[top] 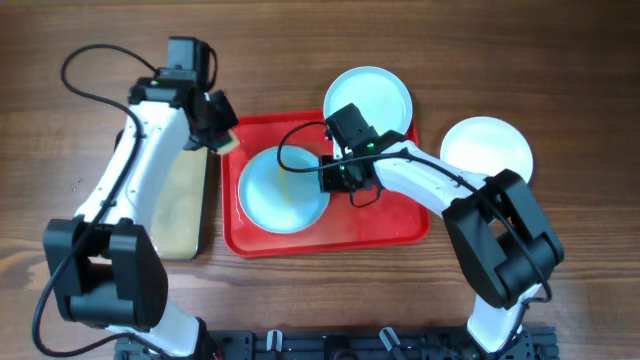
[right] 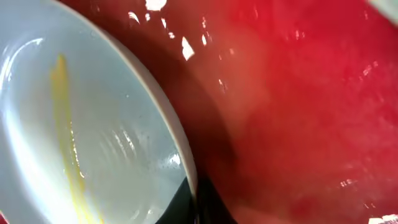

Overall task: Clean dirty plates on tray and stack at the side
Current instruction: 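Grip the rim of a light-blue plate with right gripper, then scrub the light-blue plate with the sponge in left gripper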

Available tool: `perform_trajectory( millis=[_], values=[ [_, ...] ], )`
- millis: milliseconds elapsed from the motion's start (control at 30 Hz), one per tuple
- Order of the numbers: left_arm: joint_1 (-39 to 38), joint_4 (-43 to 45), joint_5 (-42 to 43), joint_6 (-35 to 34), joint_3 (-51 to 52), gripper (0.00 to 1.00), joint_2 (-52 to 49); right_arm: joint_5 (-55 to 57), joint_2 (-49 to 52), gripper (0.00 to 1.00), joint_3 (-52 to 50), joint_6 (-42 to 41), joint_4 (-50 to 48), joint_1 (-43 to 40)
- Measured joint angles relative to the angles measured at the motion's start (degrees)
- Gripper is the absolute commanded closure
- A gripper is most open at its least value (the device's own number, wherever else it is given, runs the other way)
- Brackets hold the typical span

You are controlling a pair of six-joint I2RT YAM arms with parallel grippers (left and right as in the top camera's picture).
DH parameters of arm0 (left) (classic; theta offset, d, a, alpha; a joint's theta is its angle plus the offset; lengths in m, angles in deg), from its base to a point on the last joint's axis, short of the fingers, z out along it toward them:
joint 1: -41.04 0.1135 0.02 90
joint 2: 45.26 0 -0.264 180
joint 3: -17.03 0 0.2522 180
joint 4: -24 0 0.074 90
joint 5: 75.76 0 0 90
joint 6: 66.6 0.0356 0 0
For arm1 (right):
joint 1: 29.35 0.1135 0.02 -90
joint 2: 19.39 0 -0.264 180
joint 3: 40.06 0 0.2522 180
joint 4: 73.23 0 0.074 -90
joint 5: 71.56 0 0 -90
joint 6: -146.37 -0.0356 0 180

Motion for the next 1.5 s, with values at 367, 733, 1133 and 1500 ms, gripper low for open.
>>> perform_trajectory(
  millis=[367,733,1133,1500],
  values=[
    [-10.29,9.14,0.33,-0.20,9.05,0.96,-0.07,0.17,1.77,0.96,0.94,-7.96,-4.33,0.00],
    [-12.26,17.20,7.63,16.04,16.57,0.96,-4.68,-0.44,1.84,0.96,0.94,-6.62,-4.61,0.00],
    [-18.34,9.73,6.47,9.27,15.72,0.96,-5.03,-1.51,2.05,0.96,0.94,-5.99,-4.90,0.00],
    [-17.92,16.74,-19.47,-0.96,17.05,0.96,-5.53,-1.92,2.14,0.96,0.98,-6.03,-4.81,-0.13]
  ],
)
